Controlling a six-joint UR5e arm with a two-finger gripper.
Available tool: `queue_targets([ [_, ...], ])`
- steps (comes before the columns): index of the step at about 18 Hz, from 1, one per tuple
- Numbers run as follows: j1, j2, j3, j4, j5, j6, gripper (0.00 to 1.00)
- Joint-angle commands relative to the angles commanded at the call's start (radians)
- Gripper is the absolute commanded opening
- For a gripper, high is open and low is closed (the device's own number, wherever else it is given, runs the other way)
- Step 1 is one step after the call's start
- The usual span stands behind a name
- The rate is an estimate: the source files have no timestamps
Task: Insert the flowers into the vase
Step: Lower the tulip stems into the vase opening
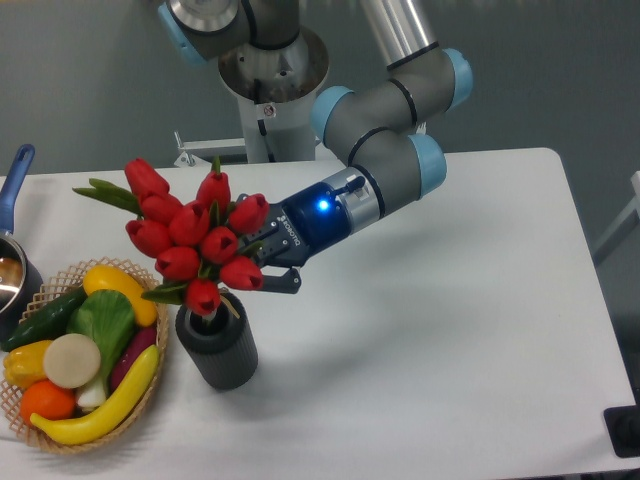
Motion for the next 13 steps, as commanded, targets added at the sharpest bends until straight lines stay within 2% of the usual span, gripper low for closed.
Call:
queue_targets([
  [2, -0.002, -0.009, -0.011, 0.000, 0.005, 0.008, 0.12],
  [6, -0.002, -0.023, -0.046, 0.000, 0.008, 0.107, 0.12],
  [13, -0.017, -0.038, -0.074, 0.002, 0.052, 0.140, 0.12],
])
